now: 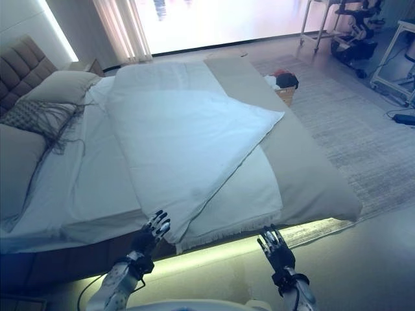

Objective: Make the bed neatly

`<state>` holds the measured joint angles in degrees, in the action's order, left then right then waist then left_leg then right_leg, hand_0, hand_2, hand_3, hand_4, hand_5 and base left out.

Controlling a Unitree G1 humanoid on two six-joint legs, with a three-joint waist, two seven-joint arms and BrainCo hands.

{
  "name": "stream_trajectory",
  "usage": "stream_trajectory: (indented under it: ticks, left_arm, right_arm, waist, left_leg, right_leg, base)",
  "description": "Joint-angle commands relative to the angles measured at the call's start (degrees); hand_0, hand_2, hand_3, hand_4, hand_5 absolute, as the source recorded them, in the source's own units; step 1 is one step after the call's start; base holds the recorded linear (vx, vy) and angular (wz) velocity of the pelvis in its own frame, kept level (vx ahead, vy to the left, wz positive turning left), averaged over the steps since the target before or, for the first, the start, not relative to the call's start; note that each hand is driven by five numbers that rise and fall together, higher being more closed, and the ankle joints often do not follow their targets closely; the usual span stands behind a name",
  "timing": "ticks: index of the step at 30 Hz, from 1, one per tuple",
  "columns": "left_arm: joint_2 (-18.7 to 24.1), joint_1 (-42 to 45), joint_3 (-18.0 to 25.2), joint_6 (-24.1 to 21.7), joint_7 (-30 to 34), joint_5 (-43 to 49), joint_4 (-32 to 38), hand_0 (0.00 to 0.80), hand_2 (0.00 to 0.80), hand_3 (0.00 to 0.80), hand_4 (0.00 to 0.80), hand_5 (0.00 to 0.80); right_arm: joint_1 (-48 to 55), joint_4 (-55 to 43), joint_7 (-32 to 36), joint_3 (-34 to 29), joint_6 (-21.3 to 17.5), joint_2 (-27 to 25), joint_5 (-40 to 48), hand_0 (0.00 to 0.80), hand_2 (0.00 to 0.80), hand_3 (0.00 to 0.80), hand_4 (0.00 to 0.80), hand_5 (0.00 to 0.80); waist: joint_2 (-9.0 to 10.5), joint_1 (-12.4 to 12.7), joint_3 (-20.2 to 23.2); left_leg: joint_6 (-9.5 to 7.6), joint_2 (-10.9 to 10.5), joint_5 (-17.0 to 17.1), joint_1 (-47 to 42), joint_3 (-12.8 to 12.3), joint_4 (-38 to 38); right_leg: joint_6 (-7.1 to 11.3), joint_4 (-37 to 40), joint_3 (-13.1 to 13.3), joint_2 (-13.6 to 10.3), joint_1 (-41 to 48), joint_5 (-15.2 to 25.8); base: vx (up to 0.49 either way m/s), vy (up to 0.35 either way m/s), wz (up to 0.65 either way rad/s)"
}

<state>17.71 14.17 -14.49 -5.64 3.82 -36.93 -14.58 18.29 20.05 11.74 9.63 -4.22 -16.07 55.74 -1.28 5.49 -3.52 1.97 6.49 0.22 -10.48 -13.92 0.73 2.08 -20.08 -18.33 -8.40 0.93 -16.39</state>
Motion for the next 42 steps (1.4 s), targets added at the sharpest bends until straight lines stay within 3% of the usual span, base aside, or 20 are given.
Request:
stream_trajectory:
  ticks: [1,12,20,25,31,37,42]
  left_arm:
    - [2.3,0.8,3.2,-2.3,0.1,1.1,8.0,0.000,0.000,0.000,0.000,0.000]
    - [2.9,1.4,4.1,-2.4,0.4,1.2,7.9,0.000,0.000,0.000,0.000,0.000]
    - [3.1,1.6,5.8,-2.7,-0.7,1.6,7.1,0.000,0.000,0.000,0.000,0.000]
    - [2.9,0.9,5.5,-2.5,0.8,0.4,6.9,0.000,0.000,0.000,0.000,0.000]
    - [2.6,0.4,4.4,-2.3,-0.1,-2.1,7.0,0.000,0.000,0.000,0.000,0.000]
    - [1.8,-0.8,2.6,-3.0,-0.9,-1.1,6.2,0.000,0.000,0.000,0.000,0.000]
    - [3.5,-2.0,3.1,-3.1,-0.7,-1.9,6.0,0.000,0.000,0.000,0.000,0.000]
  right_arm:
    - [-1.2,-3.8,0.8,-0.9,-1.6,2.8,-0.4,0.000,0.000,0.000,0.000,0.000]
    - [-0.9,-4.1,1.0,-1.2,-0.6,2.7,-0.1,0.000,0.000,0.000,0.000,0.000]
    - [-0.5,-3.1,1.9,-1.6,1.7,1.8,1.7,0.000,0.000,0.000,0.000,0.000]
    - [0.9,-3.3,1.1,-2.8,0.9,0.8,0.4,0.000,0.000,0.000,0.000,0.000]
    - [1.8,-4.6,3.1,-3.9,1.6,0.9,-1.4,0.000,0.000,0.000,0.000,0.000]
    - [-0.7,-3.0,1.3,-3.3,1.0,1.5,0.1,0.000,0.000,0.000,0.000,0.000]
    - [-1.8,-2.9,0.3,-2.8,-1.0,3.3,0.5,0.000,0.000,0.000,0.000,0.000]
  waist:
    - [4.26,-0.7,-0.4]
    - [4.56,-0.6,-0.4]
    - [4.71,0.4,-0.8]
    - [4.08,-0.8,-0.8]
    - [4.98,-1.7,-1.0]
    - [5.50,-1.1,-2.2]
    - [5.10,-0.8,-2.9]
  left_leg:
    - [-0.73,-2.7,-2.5,-1.2,1.0,1.7]
    - [-1.09,-3.1,-4.0,-0.7,0.9,-0.9]
    - [-1.88,-4.8,-7.8,4.1,2.0,-10.7]
    - [-2.14,-4.2,-7.1,3.7,0.7,-9.5]
    - [-2.15,-3.8,-6.8,3.1,-1.4,-8.9]
    - [-3.47,-4.6,-7.5,2.4,-0.4,-8.4]
    - [-6.45,-7.9,-7.7,2.7,2.8,-7.7]
  right_leg:
    - [6.36,23.4,-1.0,-2.1,8.9,20.3]
    - [6.23,23.8,-0.9,-2.3,9.1,20.5]
    - [5.01,23.7,0.2,-2.4,7.8,20.7]
    - [4.80,22.0,0.6,-2.9,7.1,20.0]
    - [5.13,20.3,-0.1,-3.8,7.0,19.5]
    - [6.30,16.8,-0.3,-6.0,5.4,19.3]
    - [7.95,3.7,2.8,-12.6,-1.8,24.9]
  base:
    - [0.000,0.000,0.00]
    - [0.001,-0.003,0.00]
    - [0.028,-0.008,-0.12]
    - [0.024,0.088,-0.11]
    - [0.031,0.059,0.15]
    - [0.003,0.127,0.21]
    - [0.001,0.247,0.15]
